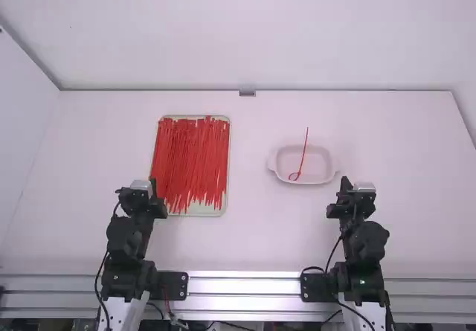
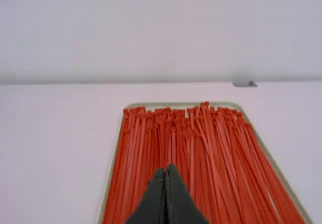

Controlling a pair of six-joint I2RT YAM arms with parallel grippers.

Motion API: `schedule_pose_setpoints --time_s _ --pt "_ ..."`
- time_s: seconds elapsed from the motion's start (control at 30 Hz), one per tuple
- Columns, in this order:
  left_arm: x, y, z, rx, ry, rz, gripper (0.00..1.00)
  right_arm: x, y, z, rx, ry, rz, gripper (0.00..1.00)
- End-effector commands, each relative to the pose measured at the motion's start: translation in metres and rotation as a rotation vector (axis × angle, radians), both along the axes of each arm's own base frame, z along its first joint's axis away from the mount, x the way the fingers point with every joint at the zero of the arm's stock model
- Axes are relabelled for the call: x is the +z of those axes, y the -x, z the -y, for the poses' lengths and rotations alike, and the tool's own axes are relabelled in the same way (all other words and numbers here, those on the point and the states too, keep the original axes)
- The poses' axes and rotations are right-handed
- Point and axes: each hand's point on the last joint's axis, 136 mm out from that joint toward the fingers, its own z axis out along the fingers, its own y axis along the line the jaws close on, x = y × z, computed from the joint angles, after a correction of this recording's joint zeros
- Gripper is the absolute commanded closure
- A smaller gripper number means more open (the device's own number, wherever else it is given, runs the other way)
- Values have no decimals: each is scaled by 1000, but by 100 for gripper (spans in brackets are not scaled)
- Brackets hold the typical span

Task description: Fasten the cable tie

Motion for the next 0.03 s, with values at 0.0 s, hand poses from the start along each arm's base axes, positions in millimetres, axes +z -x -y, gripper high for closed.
schedule_pose_setpoints --time_s 0.0 --pt "-3 0 0 2 -2 -3 100 -5 0 0 -1 -3 -9 100"
